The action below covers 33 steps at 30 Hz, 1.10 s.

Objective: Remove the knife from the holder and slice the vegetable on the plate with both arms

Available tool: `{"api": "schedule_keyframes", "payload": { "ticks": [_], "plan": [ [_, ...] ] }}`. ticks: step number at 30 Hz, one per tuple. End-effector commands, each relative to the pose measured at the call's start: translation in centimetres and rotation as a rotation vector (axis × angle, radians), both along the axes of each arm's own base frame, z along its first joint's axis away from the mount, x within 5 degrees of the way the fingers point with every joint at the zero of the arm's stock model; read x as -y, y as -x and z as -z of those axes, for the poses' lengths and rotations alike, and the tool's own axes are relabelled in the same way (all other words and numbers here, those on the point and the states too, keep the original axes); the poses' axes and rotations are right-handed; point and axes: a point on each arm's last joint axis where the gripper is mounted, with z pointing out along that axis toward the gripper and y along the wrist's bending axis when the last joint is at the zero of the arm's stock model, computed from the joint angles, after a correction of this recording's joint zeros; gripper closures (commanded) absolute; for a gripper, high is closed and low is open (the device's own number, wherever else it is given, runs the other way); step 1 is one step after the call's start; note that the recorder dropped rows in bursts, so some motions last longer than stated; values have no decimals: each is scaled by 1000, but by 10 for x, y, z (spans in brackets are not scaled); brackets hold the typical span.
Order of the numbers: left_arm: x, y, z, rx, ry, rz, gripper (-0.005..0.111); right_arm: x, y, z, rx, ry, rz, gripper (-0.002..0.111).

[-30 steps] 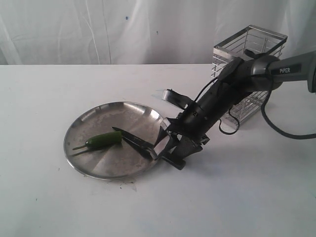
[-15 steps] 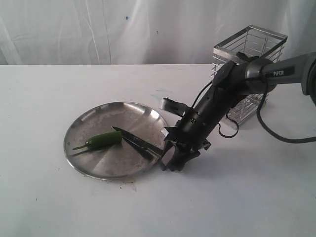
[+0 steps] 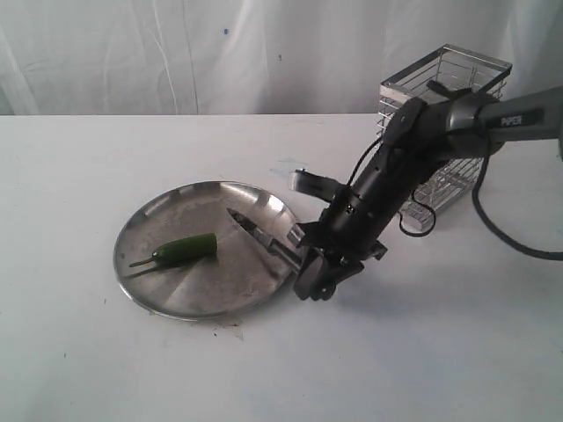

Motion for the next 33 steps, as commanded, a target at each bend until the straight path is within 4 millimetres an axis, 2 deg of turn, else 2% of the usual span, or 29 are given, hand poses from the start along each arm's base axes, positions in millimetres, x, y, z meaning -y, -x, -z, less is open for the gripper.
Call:
{"api": "schedule_keyframes", "payload": {
  "ticks": [1,2,3,5,11,14,15,16,17,18,22,24,25,26,27,28,31,33],
  "plan": [
    [0,0,0,6,5,0,107,9,19,-51,94,0,-13,108],
    [0,0,0,6,5,0,107,11,25,-59,104,6,-8,108],
    [0,0,0,6,5,0,107,18,40,-73,109,28,7,108],
    [0,0,0,6,5,0,107,25,62,-85,129,70,-9,108],
    [0,0,0,6,5,0,107,37,161,-143,403,319,-40,108],
    [0,-2,-6,79,34,-9,107,50,192,-171,567,297,24,108],
    [1,-3,-10,122,118,-24,107,53,195,-176,598,277,50,108],
    [4,-4,-17,182,424,-71,107,56,200,-180,646,236,78,108],
    [5,-5,-20,192,634,-102,107,55,201,-179,650,213,82,108],
    [5,-5,-21,194,695,-112,107,54,201,-178,648,212,67,108],
    [4,-5,-24,225,746,-125,107,47,203,-165,631,168,-72,108],
    [0,-6,-33,335,759,-132,107,43,200,-159,633,143,-101,108],
    [-8,-3,-51,552,846,-150,107,39,195,-155,652,129,-78,108],
    [-14,0,-62,698,902,-151,107,38,191,-154,671,125,-66,108],
    [-23,10,-78,926,966,-152,107,34,184,-154,717,107,-34,108],
    [-25,14,-89,1000,986,-150,107,31,180,-153,735,92,-14,108],
    [-25,17,-132,1031,976,-131,107,22,171,-147,712,42,47,108],
    [-18,8,-165,961,771,-102,107,16,168,-138,655,36,37,108]
  ]
}}
